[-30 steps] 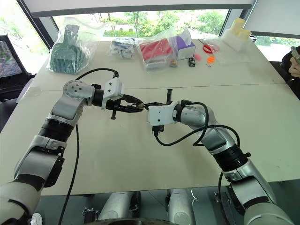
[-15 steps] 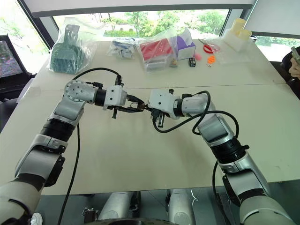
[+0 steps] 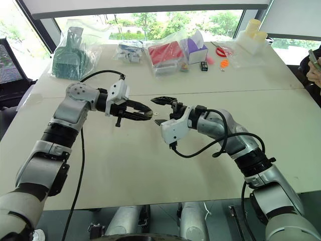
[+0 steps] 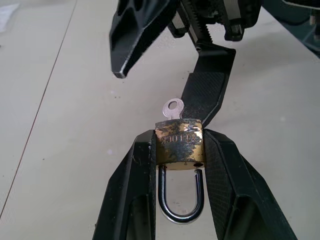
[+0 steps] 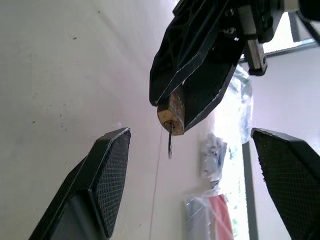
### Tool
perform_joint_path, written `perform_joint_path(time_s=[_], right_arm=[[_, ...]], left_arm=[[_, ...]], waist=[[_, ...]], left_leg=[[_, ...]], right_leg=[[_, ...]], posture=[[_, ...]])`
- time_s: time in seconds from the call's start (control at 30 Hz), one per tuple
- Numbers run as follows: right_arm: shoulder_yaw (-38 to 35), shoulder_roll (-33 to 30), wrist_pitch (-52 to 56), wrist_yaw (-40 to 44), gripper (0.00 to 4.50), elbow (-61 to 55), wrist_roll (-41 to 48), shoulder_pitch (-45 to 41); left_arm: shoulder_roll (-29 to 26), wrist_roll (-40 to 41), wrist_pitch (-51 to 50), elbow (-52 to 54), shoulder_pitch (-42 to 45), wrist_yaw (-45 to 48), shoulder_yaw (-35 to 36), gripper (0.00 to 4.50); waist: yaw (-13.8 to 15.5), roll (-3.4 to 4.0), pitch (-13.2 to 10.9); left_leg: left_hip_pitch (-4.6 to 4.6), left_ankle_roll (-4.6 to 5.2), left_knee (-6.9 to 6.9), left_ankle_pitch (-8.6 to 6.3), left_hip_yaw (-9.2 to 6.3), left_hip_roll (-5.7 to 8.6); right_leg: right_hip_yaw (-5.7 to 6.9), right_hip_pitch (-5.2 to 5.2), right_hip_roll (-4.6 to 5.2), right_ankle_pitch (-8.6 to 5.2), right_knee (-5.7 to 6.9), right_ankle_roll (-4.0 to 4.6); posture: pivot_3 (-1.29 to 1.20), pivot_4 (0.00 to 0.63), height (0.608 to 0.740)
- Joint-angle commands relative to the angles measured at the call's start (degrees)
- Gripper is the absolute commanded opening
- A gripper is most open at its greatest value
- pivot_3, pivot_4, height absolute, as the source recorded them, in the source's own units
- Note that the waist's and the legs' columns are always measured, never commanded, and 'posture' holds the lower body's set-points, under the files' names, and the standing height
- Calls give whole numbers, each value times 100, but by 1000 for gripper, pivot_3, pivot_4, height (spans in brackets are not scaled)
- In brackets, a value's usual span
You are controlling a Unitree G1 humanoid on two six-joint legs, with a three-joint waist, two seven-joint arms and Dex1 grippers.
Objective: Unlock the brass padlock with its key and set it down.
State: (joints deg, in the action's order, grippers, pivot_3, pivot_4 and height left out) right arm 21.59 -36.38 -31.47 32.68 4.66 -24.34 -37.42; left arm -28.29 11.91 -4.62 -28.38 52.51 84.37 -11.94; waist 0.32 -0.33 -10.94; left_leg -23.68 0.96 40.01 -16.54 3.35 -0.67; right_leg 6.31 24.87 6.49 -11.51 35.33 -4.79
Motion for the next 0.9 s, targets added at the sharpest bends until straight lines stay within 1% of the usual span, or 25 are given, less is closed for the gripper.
perform_joint_path(time_s=[0.03,0.27,0.3,0.37,0.5,0.53,0.57,0.87,0.9], right_arm=[[-157,71,-447,-304,4029,156,-97,-241],[-99,232,-1032,-626,4029,610,-332,-530],[-93,240,-1082,-652,3794,649,-359,-558],[-78,260,-1176,-705,3166,730,-424,-621],[-58,319,-1305,-738,1074,855,-501,-702],[-53,326,-1346,-742,626,877,-521,-720],[-54,333,-1377,-744,38,895,-538,-731],[-72,331,-1417,-670,38,1031,-533,-750],[-85,323,-1383,-651,8,1025,-511,-731]], left_arm=[[-48,226,-158,162,204,86,238,739],[-36,279,-334,80,313,214,258,739],[-32,282,-349,80,320,220,265,739],[-19,302,-391,91,332,233,286,739],[9,398,-584,170,344,249,338,739],[17,424,-636,186,348,245,351,739],[22,440,-672,197,350,241,360,739],[22,501,-845,347,299,291,390,739],[11,499,-837,362,278,287,399,1239]], waist=[[0,0,0],[3,0,0],[-2,0,0],[-3,0,0],[-5,0,0],[-4,0,0],[-4,0,0],[-5,0,0],[-6,0,0]], left_leg=[[0,0,0,0,0,0],[0,0,0,0,0,0],[0,0,0,0,-1,0],[1,0,0,0,-1,0],[1,-1,0,1,-1,0],[1,-1,0,1,-1,0],[1,-1,0,1,0,0],[2,-8,0,5,0,0],[2,-9,0,5,0,0]], right_leg=[[0,0,0,0,0,0],[-1,0,0,0,0,1],[-2,0,0,0,0,1],[-2,0,0,0,0,1],[-2,-1,0,0,1,1],[-2,-1,0,0,1,1],[-3,-1,0,0,1,1],[-4,0,0,0,2,1],[-4,0,-1,0,2,1]], posture=[[0,150,740],[0,150,740],[0,150,740],[0,150,740],[0,150,740],[0,150,740],[0,150,740],[0,150,740],[0,150,740]])
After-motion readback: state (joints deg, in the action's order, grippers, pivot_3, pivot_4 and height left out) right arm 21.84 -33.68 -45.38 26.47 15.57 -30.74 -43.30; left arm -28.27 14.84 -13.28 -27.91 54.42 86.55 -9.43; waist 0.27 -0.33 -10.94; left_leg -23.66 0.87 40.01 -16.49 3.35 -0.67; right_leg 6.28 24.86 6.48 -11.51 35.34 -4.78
